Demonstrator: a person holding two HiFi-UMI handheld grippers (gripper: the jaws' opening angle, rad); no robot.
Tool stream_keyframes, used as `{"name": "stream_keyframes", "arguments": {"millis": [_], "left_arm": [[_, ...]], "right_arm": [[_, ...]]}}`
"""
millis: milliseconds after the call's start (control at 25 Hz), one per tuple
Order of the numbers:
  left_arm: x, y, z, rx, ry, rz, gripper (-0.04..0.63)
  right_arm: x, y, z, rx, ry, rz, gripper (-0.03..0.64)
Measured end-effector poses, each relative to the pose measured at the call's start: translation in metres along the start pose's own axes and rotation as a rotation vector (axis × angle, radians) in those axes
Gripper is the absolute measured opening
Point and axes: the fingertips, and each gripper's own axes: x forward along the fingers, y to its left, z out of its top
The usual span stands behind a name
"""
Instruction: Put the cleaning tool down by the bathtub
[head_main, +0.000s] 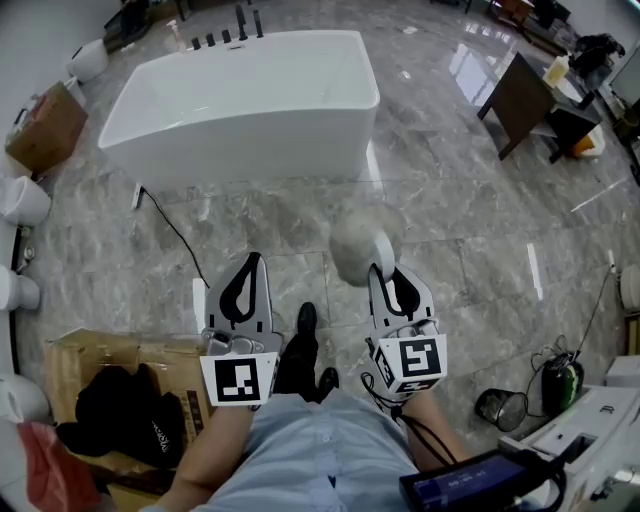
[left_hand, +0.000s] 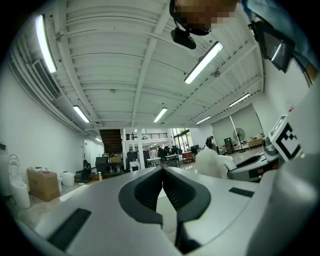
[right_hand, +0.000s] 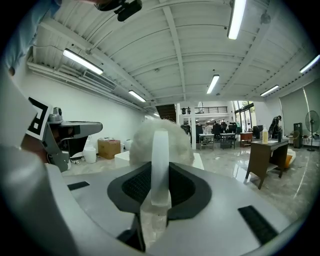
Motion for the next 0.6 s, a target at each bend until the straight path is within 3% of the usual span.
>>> {"name": "stream_keyframes", "arguments": {"millis": [280, 600], "left_arm": [[0.094, 0.058, -0.016, 0.013, 0.019, 0.005, 0.017], [0.186, 0.116, -0.004, 0.029, -0.038, 0.0, 0.017]], "right_arm": [[0.107, -0.019, 0.018, 0.008, 0.013, 0.001, 0.092], [0.206, -0.034, 0.064, -0.013, -0.038, -0.012, 0.092]]}}
